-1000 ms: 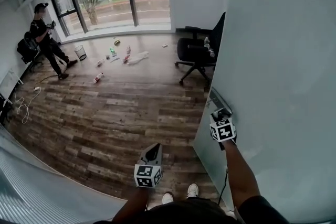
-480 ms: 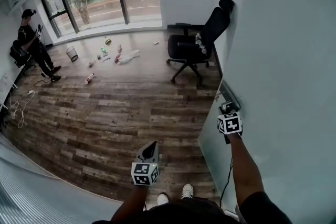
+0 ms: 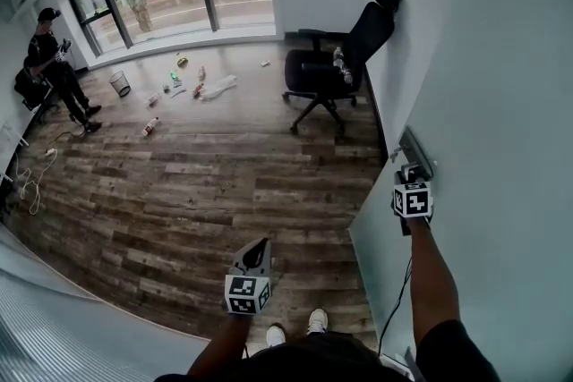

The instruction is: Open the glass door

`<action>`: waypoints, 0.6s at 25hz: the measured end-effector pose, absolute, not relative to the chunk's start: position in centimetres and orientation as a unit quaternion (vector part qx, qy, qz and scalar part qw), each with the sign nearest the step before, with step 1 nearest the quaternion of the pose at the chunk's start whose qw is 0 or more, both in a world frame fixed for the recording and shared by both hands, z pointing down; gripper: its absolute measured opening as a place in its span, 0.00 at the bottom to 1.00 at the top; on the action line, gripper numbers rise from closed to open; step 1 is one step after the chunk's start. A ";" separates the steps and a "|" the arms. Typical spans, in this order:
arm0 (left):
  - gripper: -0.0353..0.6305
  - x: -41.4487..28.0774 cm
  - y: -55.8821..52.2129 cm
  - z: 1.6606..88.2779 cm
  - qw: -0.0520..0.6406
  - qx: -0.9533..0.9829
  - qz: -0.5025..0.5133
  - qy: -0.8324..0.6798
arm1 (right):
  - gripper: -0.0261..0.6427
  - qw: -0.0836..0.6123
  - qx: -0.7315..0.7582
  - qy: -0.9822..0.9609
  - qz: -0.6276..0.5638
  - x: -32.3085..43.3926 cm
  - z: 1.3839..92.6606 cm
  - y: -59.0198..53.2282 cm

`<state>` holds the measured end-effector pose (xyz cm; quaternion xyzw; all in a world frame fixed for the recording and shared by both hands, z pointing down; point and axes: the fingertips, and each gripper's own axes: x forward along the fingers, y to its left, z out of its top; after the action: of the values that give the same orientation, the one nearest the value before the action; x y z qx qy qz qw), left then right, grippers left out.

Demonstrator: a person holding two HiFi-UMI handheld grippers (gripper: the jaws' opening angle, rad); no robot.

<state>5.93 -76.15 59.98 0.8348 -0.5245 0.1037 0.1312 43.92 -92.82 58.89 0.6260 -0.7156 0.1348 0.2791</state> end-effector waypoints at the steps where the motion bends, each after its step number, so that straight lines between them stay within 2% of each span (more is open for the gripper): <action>1: 0.06 6.0 -76.3 60.1 0.133 0.834 0.105 -0.525 | 0.06 0.279 0.629 -0.713 0.134 44.4 58.8 -93.0; 15: 0.06 6.6 -77.1 60.1 0.133 0.830 0.108 -0.530 | 0.06 0.293 0.646 -0.693 0.132 47.7 59.0 -94.2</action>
<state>6.59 -77.08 60.07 0.8302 -0.5304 0.1078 0.1332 47.68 -94.19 59.00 0.6455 -0.6930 0.1317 0.2927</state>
